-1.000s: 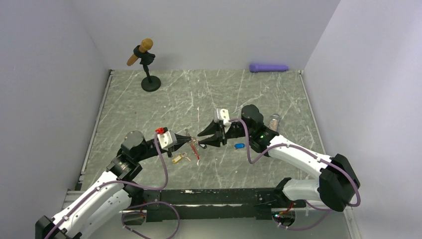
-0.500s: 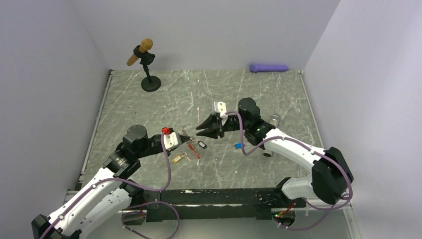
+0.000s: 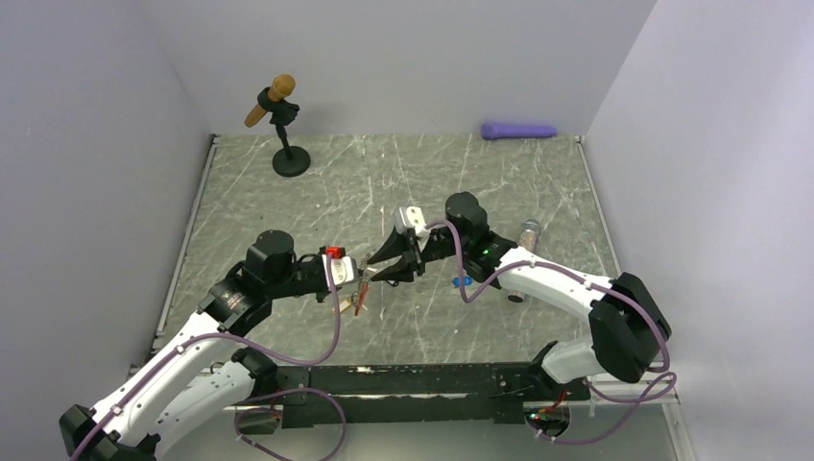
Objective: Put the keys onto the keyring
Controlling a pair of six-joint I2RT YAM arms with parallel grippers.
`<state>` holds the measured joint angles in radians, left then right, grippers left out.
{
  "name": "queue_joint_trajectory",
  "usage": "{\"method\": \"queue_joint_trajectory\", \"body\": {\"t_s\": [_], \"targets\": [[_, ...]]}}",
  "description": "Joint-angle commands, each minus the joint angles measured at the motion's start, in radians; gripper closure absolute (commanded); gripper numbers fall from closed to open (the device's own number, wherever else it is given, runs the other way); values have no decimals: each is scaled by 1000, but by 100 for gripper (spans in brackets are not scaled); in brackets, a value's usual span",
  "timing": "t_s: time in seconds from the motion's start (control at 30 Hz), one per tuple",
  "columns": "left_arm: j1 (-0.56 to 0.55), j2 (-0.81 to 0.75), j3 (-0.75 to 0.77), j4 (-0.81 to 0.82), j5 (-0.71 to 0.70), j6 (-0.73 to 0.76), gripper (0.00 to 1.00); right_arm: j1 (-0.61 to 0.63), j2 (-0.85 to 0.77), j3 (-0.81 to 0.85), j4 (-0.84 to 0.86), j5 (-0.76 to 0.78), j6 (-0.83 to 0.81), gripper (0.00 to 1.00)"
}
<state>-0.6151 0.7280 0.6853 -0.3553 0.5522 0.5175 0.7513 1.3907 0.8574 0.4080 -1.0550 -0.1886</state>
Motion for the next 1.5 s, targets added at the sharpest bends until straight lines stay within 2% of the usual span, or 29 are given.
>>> {"method": "queue_joint_trajectory", "body": {"t_s": [0.0,0.13,0.27,0.4,1.03,1.33,1.47], "targets": [[-3,-18,30,35,24,23,100,22,6,40,25,-74,-29,59],[-3,-43,8,78,19,5,100,32,9,40,21,-72,-31,61],[-2,-66,-13,93,17,3,100,10,9,39,87,13,47,66],[-3,-72,-19,92,30,-1,100,-20,6,53,86,48,56,71],[-3,-86,-38,137,50,-34,100,28,15,42,-1,68,-53,73],[-3,-79,-26,81,31,-14,100,5,1,42,2,55,-38,70],[-3,-49,26,-22,10,37,100,3,5,31,11,34,-38,70]]}}
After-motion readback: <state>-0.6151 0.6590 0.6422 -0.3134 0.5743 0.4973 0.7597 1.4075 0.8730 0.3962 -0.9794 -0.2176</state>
